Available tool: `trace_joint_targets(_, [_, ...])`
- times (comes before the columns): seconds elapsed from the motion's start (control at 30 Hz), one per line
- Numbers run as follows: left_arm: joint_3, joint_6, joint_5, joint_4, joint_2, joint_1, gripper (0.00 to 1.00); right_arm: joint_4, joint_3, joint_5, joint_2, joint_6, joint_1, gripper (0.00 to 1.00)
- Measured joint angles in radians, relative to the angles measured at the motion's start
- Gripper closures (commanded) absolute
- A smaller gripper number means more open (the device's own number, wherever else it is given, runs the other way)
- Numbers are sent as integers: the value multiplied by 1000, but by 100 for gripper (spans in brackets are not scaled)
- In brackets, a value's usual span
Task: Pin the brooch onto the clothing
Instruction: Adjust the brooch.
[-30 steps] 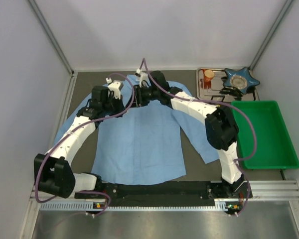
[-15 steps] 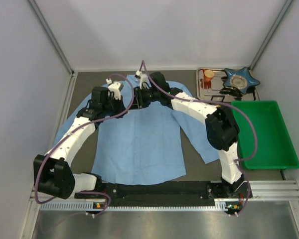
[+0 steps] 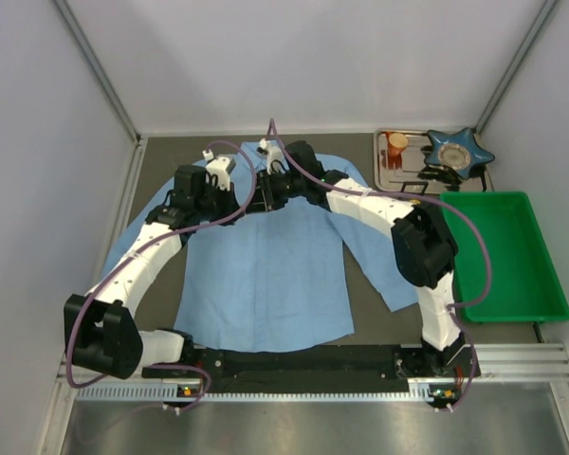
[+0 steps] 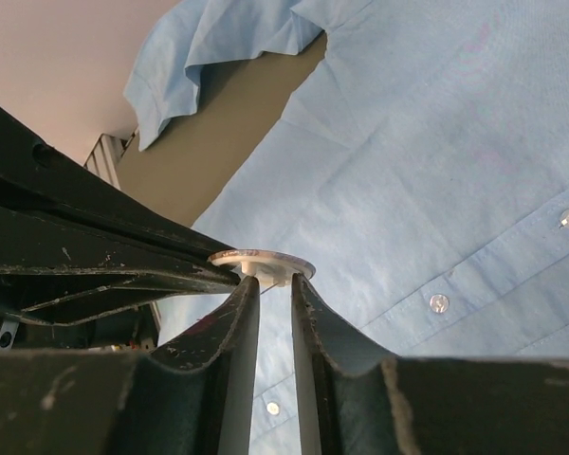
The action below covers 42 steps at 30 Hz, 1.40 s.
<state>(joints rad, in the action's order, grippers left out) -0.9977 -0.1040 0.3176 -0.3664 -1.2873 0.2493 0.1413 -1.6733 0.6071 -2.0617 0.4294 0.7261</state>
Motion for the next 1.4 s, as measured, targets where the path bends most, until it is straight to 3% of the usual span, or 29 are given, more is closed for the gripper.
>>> trace_joint_targets(0.07, [0,0,3,0,0,0,100,0,0,0,0,-1,0,99])
trace_joint_targets(0.1, [0,0,5,0,0,0,100,-1,0,1,0,-2,0,100])
trace_joint_targets(0.27, [0,-29,16,0,0,-19,100,-18,5,-3,2,-5,3,100])
trace_joint_targets(0.6, [72,-174,245,106,10,-168,100,-96,69,-15,43,-8,5,100])
trace_joint_targets(0.87, [101,-229,310,158,15,-199,100,-146,89,-7,50,2,5,100])
trace_joint_targets(1.0, [100,-224,312,165,15,-200,100,-155,87,3,50,17,5,70])
trace_joint_targets(1.1, [100,-189,293,165,15,-196,100,-152,69,8,50,27,2,54])
trace_joint_targets(1.2, [85,-143,259,160,4,-194,100,-159,39,10,50,40,-7,43])
trace_joint_targets(1.4, [18,-52,135,147,-56,-188,100,-164,-6,3,50,37,-62,42])
